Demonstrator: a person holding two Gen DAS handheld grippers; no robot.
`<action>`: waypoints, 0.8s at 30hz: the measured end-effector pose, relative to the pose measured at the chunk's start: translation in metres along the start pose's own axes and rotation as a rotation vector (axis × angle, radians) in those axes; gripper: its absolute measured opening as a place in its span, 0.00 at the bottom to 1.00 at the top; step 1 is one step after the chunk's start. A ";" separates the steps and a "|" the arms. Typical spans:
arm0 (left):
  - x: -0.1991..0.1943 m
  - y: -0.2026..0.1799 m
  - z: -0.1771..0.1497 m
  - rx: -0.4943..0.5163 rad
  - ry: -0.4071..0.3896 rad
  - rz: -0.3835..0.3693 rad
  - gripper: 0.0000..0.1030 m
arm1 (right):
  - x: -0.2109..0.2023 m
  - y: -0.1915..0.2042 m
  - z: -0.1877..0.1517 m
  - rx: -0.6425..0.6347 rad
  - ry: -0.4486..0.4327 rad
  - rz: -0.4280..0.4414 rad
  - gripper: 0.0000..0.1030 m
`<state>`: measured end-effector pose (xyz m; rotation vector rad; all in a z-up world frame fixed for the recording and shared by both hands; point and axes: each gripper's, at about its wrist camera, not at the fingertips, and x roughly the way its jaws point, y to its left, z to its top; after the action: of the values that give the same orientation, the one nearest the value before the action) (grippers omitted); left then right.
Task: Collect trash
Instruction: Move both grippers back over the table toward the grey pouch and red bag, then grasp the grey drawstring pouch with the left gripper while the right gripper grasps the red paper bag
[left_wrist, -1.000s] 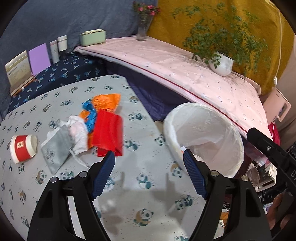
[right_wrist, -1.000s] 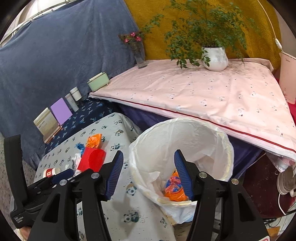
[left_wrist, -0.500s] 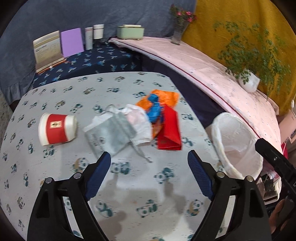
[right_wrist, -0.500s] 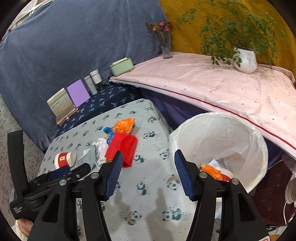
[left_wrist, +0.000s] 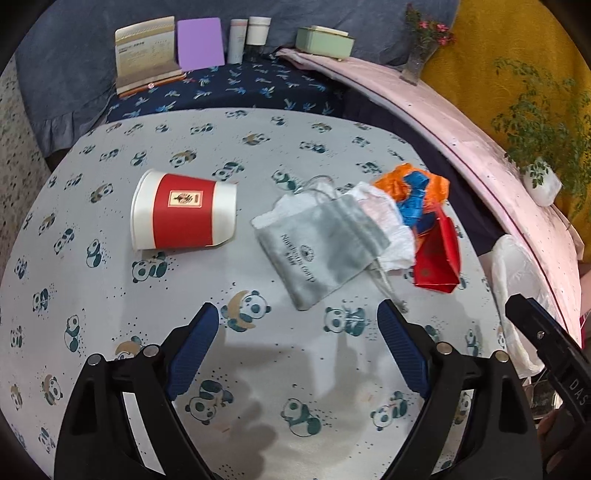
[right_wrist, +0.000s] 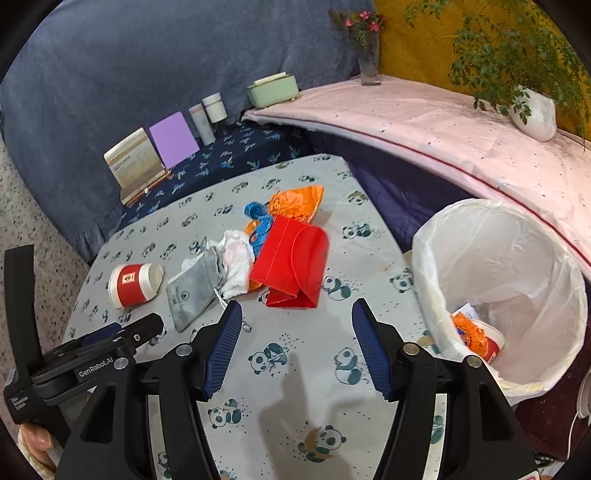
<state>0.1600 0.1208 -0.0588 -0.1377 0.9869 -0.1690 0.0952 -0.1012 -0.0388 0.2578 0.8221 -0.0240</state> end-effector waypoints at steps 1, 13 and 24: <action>0.003 0.002 0.001 -0.006 0.005 0.001 0.81 | 0.005 0.002 0.000 -0.002 0.008 0.000 0.58; 0.051 0.017 0.016 -0.073 0.083 0.025 0.80 | 0.059 0.010 0.005 -0.017 0.078 -0.012 0.58; 0.059 0.002 0.027 -0.003 0.090 -0.003 0.13 | 0.087 0.011 0.013 -0.021 0.098 -0.024 0.52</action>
<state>0.2146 0.1114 -0.0926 -0.1351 1.0763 -0.1780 0.1646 -0.0870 -0.0912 0.2304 0.9226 -0.0252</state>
